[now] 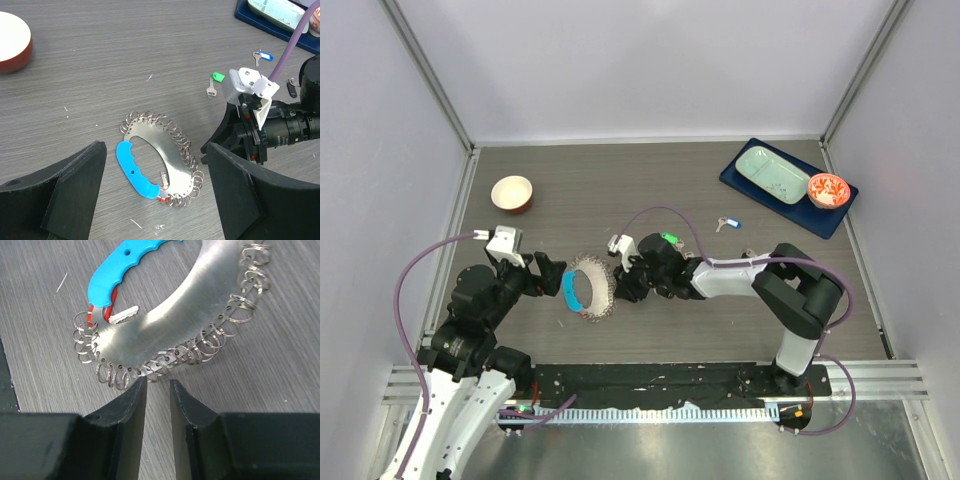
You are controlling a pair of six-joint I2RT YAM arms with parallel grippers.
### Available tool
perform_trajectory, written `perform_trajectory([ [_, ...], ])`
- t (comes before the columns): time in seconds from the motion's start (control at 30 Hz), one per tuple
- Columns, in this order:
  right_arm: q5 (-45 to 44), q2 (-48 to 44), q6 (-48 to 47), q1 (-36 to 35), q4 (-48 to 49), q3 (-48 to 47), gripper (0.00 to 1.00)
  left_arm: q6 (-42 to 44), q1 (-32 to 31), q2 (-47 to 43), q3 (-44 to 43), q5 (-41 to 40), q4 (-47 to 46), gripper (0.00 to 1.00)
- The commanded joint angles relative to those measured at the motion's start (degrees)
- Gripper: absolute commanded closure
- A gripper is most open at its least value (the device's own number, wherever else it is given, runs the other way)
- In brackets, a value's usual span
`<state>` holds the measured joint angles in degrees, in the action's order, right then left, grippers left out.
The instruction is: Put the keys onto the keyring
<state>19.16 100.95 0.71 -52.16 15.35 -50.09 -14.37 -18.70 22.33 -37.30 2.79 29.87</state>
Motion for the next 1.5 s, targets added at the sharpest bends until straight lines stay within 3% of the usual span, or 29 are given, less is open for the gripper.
perform_trajectory([
  [0.0, 4.2, 1.5, -1.9, -0.2, 2.7, -1.2, 0.68, 0.3, 0.4, -0.6, -0.1, 1.0, -1.7, 0.14],
  [0.63, 5.8, 6.7, -3.3, -0.2, 0.5, -5.0, 0.68, 0.5, 0.9, -0.4, -0.1, 1.6, -1.9, 0.15],
  [0.7, 5.8, 6.7, -3.3, -0.2, 0.2, -5.2, 0.7, 0.5, 0.9, -0.4, -0.1, 1.7, -2.1, 0.15],
  [0.97, 6.7, 3.6, -4.2, -0.2, -2.2, -5.3, 0.96, 0.4, 1.1, -0.4, -0.1, 2.1, -2.1, 0.15],
  [1.17, 5.2, -0.3, -8.0, -0.3, -6.2, -7.5, 0.99, 0.5, 1.5, -0.7, -0.1, 2.5, -2.2, 0.15],
  [1.47, 1.9, -6.9, -20.9, -0.9, -6.6, -9.1, 0.99, 0.8, 1.6, -2.9, 0.2, 2.9, -2.5, 0.14],
])
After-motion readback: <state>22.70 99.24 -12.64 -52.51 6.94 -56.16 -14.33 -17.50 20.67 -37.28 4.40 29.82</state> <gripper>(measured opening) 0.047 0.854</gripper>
